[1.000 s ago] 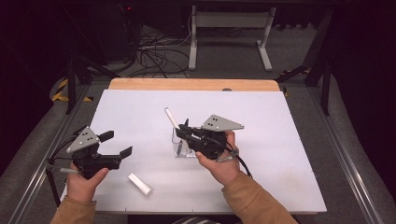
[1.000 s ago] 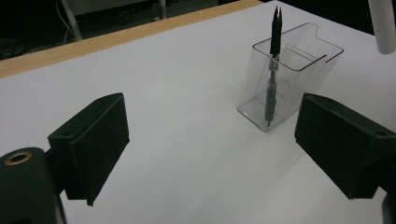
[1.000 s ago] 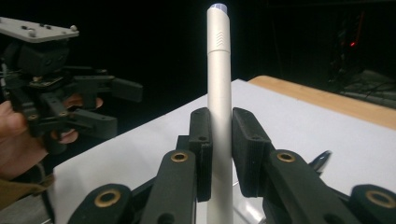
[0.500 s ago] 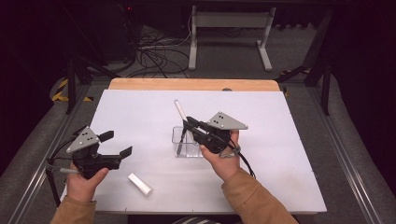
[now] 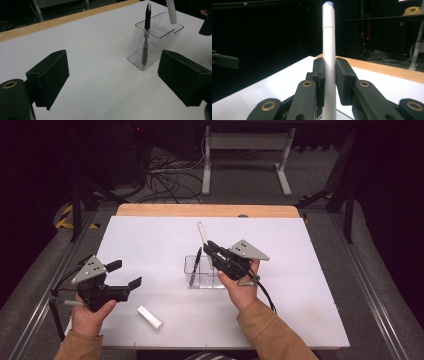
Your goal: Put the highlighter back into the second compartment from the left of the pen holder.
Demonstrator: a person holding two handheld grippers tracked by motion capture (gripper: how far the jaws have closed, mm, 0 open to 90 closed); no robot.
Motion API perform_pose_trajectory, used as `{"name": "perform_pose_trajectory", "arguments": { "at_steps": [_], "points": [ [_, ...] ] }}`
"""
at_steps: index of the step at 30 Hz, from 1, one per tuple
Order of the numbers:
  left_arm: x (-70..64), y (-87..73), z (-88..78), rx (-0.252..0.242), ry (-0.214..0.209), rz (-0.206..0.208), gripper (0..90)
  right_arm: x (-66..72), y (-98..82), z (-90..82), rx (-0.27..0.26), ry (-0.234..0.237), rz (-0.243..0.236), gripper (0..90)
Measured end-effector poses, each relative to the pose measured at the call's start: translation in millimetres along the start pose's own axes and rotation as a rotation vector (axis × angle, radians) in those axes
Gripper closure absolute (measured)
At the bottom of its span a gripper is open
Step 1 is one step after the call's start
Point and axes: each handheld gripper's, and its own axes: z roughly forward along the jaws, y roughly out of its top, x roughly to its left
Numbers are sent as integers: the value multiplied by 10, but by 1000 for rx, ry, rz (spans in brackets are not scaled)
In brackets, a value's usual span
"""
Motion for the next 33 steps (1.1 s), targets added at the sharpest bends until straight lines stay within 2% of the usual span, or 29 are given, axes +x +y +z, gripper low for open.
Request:
{"name": "perform_pose_trajectory", "arguments": {
  "at_steps": [2, 9, 11, 17, 28, 33],
  "points": [
    [1, 0, -1, 0, 0, 0, 107, -5, -17, 5, 3, -4, -5, 790],
    [-2, 0, 2, 3, -2, -1, 107, 20, -49, 19, 6, -34, 26, 790],
    [-1, 1, 2, 2, -1, 0, 107, 27, -55, 24, 9, -42, 17, 789],
    [-1, 0, 5, 4, -2, 2, 107, 37, -67, 33, 9, -41, 22, 790],
    [0, 0, 0, 1, -3, -1, 108, 116, -164, 78, 28, -31, -33, 789],
    [0, 0, 0, 1, -4, 0, 108, 112, -219, 88, 37, -31, -37, 789]
  ]
}}
